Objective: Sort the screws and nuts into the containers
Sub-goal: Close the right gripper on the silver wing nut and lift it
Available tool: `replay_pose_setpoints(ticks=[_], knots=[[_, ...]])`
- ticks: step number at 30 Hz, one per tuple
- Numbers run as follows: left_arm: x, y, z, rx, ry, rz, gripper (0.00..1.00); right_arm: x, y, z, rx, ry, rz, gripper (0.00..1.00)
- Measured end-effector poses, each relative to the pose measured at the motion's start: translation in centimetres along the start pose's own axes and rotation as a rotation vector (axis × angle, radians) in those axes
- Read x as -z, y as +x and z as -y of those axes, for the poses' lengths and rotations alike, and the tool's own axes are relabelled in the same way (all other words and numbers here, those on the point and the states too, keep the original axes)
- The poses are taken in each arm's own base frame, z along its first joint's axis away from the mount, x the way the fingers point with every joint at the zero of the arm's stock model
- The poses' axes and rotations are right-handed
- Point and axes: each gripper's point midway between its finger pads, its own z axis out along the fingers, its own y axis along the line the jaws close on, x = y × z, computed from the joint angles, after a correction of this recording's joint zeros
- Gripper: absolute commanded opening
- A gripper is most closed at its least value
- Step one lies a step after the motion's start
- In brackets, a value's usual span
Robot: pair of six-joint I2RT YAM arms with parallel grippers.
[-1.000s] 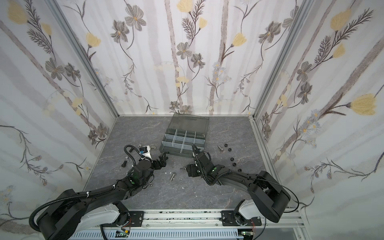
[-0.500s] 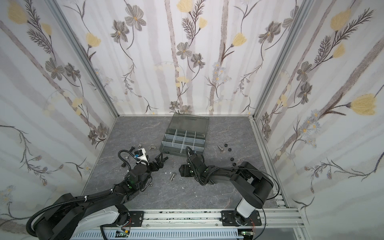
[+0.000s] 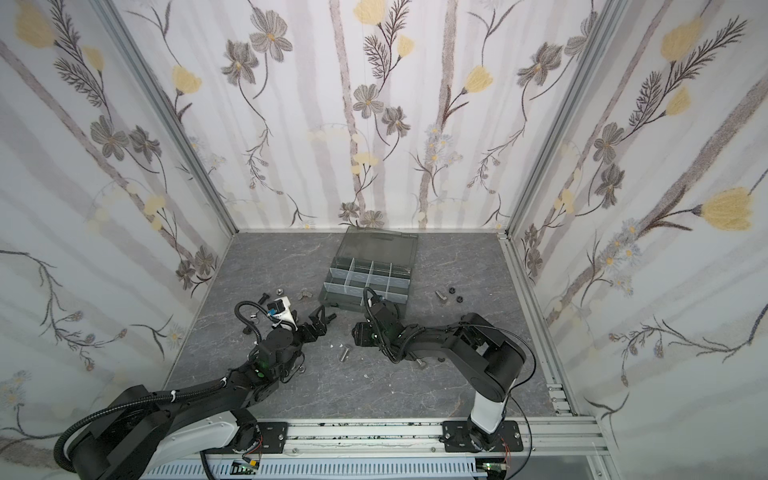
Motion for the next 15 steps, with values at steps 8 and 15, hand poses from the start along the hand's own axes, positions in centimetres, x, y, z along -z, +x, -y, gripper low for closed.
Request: replay_pose_setpoints(ticks=[8,15], knots=[[0.02,0.01,-0.05,0.000,-0.001,0.000,1.00,-0.10,0.39,0.29,0.048,0.039,-0.009,0.52],[0.07,0.02,-0.11,0.001,-0.001,0.001,1.00,-0.68,0.44,0.17,0.084,0.064,-0.015,0.39]])
